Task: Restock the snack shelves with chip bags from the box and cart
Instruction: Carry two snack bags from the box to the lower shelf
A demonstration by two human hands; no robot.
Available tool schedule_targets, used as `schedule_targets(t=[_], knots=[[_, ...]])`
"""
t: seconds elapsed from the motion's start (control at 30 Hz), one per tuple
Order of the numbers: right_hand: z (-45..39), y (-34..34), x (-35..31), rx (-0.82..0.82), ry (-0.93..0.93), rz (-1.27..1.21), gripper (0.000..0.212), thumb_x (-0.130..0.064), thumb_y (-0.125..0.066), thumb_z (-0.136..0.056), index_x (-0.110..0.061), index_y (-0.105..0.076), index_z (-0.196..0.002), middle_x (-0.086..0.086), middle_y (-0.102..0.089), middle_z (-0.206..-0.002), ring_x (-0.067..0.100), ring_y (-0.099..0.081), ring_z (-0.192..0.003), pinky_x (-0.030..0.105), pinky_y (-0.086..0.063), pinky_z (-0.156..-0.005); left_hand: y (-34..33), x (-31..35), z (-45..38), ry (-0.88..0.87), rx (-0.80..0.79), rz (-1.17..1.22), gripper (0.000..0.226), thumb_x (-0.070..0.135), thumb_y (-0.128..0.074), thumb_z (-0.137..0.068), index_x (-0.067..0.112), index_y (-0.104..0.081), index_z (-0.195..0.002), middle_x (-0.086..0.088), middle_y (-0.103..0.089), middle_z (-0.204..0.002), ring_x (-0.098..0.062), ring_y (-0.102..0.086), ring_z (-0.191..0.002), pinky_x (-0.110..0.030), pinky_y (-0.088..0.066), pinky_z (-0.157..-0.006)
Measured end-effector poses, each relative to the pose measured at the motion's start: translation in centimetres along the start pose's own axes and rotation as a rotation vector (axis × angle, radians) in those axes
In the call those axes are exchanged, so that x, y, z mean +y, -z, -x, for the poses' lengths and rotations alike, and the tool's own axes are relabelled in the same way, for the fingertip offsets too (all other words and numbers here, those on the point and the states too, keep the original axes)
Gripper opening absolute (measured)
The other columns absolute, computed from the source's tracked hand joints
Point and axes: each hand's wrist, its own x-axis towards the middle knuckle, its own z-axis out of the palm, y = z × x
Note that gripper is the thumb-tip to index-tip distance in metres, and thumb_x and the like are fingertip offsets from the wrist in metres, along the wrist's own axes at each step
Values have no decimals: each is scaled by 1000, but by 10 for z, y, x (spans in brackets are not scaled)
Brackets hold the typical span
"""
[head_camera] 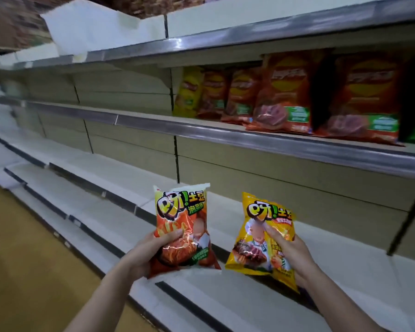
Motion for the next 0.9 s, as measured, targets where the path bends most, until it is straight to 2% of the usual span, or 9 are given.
schedule_targets(t=[0.07, 0.13, 0.23, 0.33, 0.47, 0.53, 0.67, 0.8, 0.9], knots=[[-35, -24, 1, 6, -51, -16, 66, -52, -84, -60, -21, -66, -114, 6, -76, -101, 28, -73, -93, 51, -53, -94, 21, 14, -36, -6, 4, 7, 108, 49, -94, -37, 13, -49, -128, -13, -71, -112, -33, -69, -100, -48, -54, -91], [-63, -44, 0, -9, -83, -41, 67, -49, -84, -63, -19, -63, -118, 10, -75, -102, 30, -73, -94, 52, -52, -95, 38, 21, -63, -24, 28, 21, 109, 47, -94, -36, 17, -47, -128, -11, -71, -111, -30, -71, -97, -44, -57, -84], [-99, -71, -1, -23, -119, -9, 67, -48, -84, -65, -17, -62, -121, 12, -75, -104, 32, -72, -94, 53, -53, -94, 64, 19, -94, -2, 54, 65, 99, 42, -90, -40, 16, -49, -126, -11, -72, -107, -30, -72, -92, -41, -59, -75], [-125, -106, 3, -10, -118, 1, 62, -43, -84, -66, -17, -62, -118, 12, -75, -103, 33, -72, -93, 55, -54, -91, 96, 18, -126, 17, 64, 100, 89, 45, -89, -42, 16, -55, -119, -10, -74, -102, -30, -72, -91, -41, -59, -76], [-157, -159, 20, 9, -55, 59, 55, -43, -83, -69, -24, -64, -117, 3, -75, -103, 27, -73, -94, 51, -56, -88, 138, 20, -189, 11, 125, 130, 61, 33, -86, -64, 15, -60, -117, -9, -74, -102, -29, -72, -90, -36, -58, -70], [-179, -182, 26, 29, -50, 88, 53, -44, -82, -69, -26, -64, -115, 1, -76, -102, 26, -72, -94, 51, -55, -90, 159, 26, -231, 9, 119, 141, 54, 25, -83, -68, 13, -62, -117, -10, -74, -101, -29, -71, -90, -38, -58, -74], [-219, -213, 33, 90, -52, 114, 45, -41, -80, -75, -29, -64, -115, -2, -76, -102, 23, -72, -96, 50, -53, -94, 188, 39, -325, -15, -8, 89, 72, 26, -89, -56, 12, -59, -120, -10, -73, -105, -28, -71, -95, -44, -56, -87], [-246, -236, 45, 275, -10, 155, 36, -30, -75, -80, -15, -67, -112, 1, -77, -95, 13, -74, -81, 30, -54, -67, 204, 44, -407, -7, -127, 55, 86, 33, -95, -43, 9, -63, -119, -10, -73, -106, -28, -70, -98, -45, -55, -92], [-259, -239, 55, 375, 9, 178, 53, -39, -80, -73, -17, -61, -117, 3, -74, -103, 16, -72, -86, 29, -54, -67, 205, 41, -455, -25, -212, 45, 79, 31, -94, -50, 10, -62, -119, -12, -72, -109, -28, -69, -100, -45, -54, -93]])
